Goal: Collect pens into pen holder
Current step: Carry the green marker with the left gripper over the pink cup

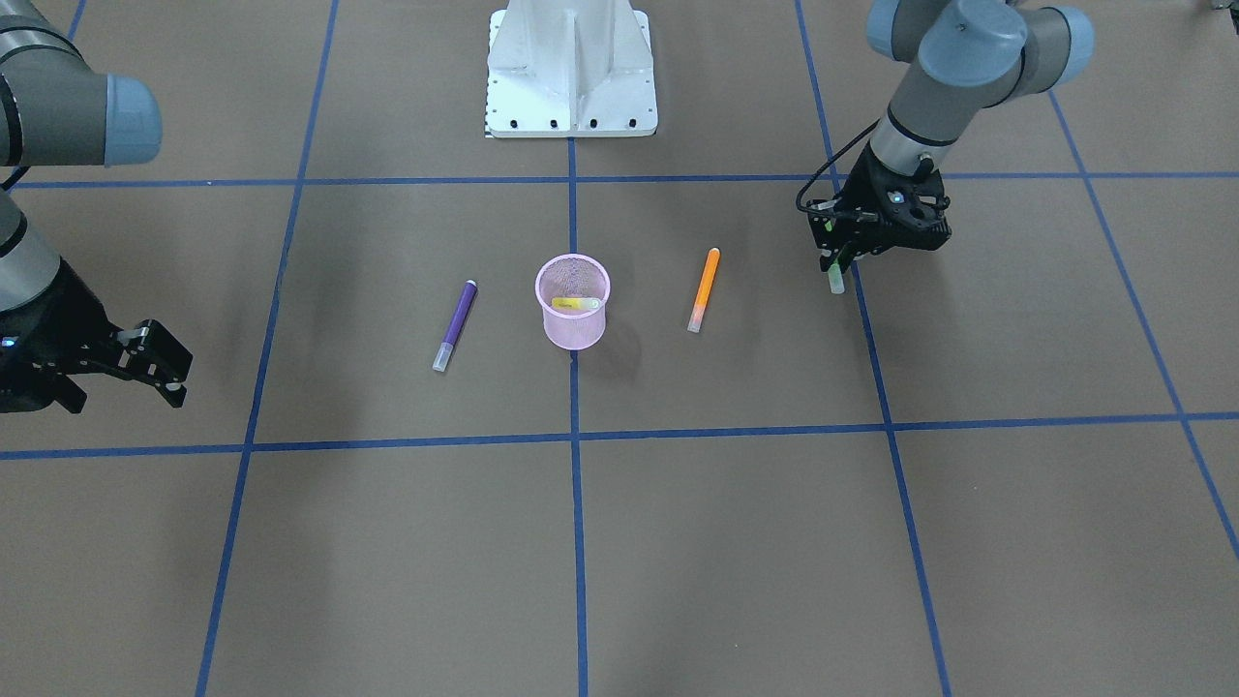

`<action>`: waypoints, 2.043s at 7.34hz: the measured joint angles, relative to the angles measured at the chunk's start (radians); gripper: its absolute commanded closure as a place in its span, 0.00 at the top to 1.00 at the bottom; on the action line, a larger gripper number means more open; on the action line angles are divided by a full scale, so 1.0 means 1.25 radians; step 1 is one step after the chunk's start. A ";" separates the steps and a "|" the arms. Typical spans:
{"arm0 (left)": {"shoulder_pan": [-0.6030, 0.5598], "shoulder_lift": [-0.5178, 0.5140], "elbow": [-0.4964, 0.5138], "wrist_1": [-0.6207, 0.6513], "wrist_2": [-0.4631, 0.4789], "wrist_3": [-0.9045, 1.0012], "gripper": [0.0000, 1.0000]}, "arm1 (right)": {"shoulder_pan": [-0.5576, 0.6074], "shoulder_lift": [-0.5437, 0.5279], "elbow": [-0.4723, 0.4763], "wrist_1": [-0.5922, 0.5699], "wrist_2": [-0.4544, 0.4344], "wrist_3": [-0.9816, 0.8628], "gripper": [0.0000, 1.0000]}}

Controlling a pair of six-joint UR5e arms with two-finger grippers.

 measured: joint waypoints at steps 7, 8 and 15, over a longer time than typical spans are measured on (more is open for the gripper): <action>0.111 -0.298 0.187 -0.447 0.318 0.000 0.00 | 0.004 0.000 -0.009 -0.006 0.005 -0.087 1.00; 0.128 -0.315 0.233 -0.511 0.357 0.002 0.00 | 0.005 0.000 -0.009 -0.006 0.006 -0.087 1.00; 0.206 -0.327 0.375 -0.679 0.461 0.037 0.12 | 0.007 0.011 -0.002 -0.001 0.004 -0.077 1.00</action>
